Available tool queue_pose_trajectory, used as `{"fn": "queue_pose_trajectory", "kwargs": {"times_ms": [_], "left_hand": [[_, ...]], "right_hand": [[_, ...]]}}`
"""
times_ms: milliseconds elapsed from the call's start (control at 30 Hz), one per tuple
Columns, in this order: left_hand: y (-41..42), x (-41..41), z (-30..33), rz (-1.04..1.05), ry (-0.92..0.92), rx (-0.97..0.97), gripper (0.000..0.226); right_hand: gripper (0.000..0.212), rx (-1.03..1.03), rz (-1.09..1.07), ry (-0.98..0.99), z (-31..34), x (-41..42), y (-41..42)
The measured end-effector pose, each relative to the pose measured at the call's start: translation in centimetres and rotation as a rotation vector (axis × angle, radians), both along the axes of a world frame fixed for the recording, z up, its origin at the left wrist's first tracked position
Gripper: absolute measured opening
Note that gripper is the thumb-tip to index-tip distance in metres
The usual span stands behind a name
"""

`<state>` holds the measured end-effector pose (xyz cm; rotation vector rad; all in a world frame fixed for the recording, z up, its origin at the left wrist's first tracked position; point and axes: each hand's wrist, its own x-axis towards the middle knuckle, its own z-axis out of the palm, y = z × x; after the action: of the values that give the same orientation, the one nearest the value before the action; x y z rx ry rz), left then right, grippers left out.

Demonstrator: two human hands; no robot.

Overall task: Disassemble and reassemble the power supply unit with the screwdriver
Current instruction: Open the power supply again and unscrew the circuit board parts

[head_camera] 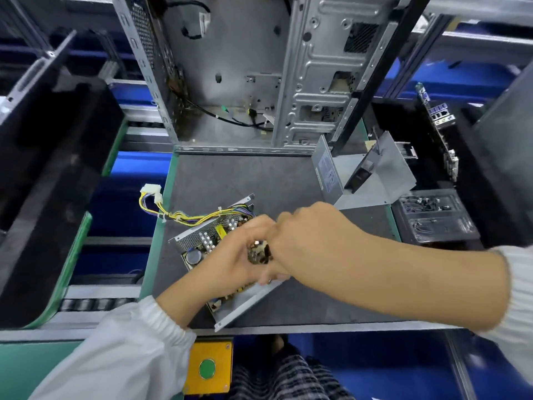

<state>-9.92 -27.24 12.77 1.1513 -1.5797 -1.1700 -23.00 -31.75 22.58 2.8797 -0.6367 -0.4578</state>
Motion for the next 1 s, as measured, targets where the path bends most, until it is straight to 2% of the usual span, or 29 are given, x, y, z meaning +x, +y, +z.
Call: {"fn": "queue_pose_trajectory", "kwargs": {"times_ms": [67,167,233,267,300,367,400,433,467,533,567,633,667,733,833,900,1000], "left_hand": [[0.0,0.5,0.3,-0.011,0.012,0.040,0.023],[-0.1,1.1,0.0,-0.099,-0.105,0.105,0.026],[-0.4,1.0,0.4,-0.184,-0.094,0.136,0.039],[-0.5,0.9,0.8,-0.240,-0.085,0.167,0.042],[-0.7,0.8,1.2,-0.303,-0.080,0.198,0.040],[-1.9,1.5,2.6,-0.402,-0.121,0.212,0.036],[-2.8,2.1,3.6,-0.414,-0.149,0.211,0.037],[-4.2,2.7,4.5,-0.391,-0.170,0.206,0.037],[-5.8,3.3,5.4,-0.341,-0.202,0.184,0.035],[-9.7,4.2,6.2,-0.198,-0.391,0.116,0.024],[-11.6,4.4,6.1,-0.132,-0.558,0.098,0.018],[-14.7,4.2,5.0,-0.109,-0.844,0.154,0.008],[-15.6,3.8,4.2,-0.153,-0.921,0.213,0.005],[-16.5,2.7,2.4,-0.258,-1.033,0.311,0.005],[-16.7,1.7,0.6,-0.264,-1.264,0.416,0.023],[-16.9,0.7,0.2,-0.297,-1.356,0.478,0.037],[-16.9,-1.2,0.4,-0.341,-1.455,0.510,0.038]], "right_hand": [[0.012,-0.030,0.101,0.051,0.3,-0.8,0.5],[0.006,-0.097,0.103,-0.001,0.9,-1.4,0.5],[0.016,-0.131,0.073,0.098,0.8,-1.4,0.3],[0.020,-0.079,0.049,0.143,0.8,-1.5,0.1],[0.025,-0.039,0.008,0.142,0.6,-1.7,-0.3],[0.058,-0.031,-0.081,0.040,-0.2,-1.8,-0.7],[0.066,0.042,-0.102,-0.010,-0.1,-1.6,-1.0],[0.062,0.100,-0.084,-0.038,-0.4,-1.5,-1.1],[0.048,0.173,-0.076,0.002,-0.6,-1.3,-1.2],[0.017,0.254,-0.098,-0.009,-1.6,-1.1,-1.5],[0.015,0.285,-0.084,0.001,-1.7,-1.1,-1.7],[0.040,0.314,-0.033,-0.025,-1.4,-1.3,-1.9],[0.042,0.330,-0.005,-0.032,-1.2,-1.4,-1.9],[0.035,0.354,0.045,-0.041,-1.2,-1.4,-1.9],[0.020,0.385,0.047,-0.019,-0.9,-0.9,-1.9],[0.028,0.404,0.017,-0.031,-1.0,-0.7,-2.2],[0.041,0.467,-0.043,-0.030,-1.2,-0.5,-2.4]]}}
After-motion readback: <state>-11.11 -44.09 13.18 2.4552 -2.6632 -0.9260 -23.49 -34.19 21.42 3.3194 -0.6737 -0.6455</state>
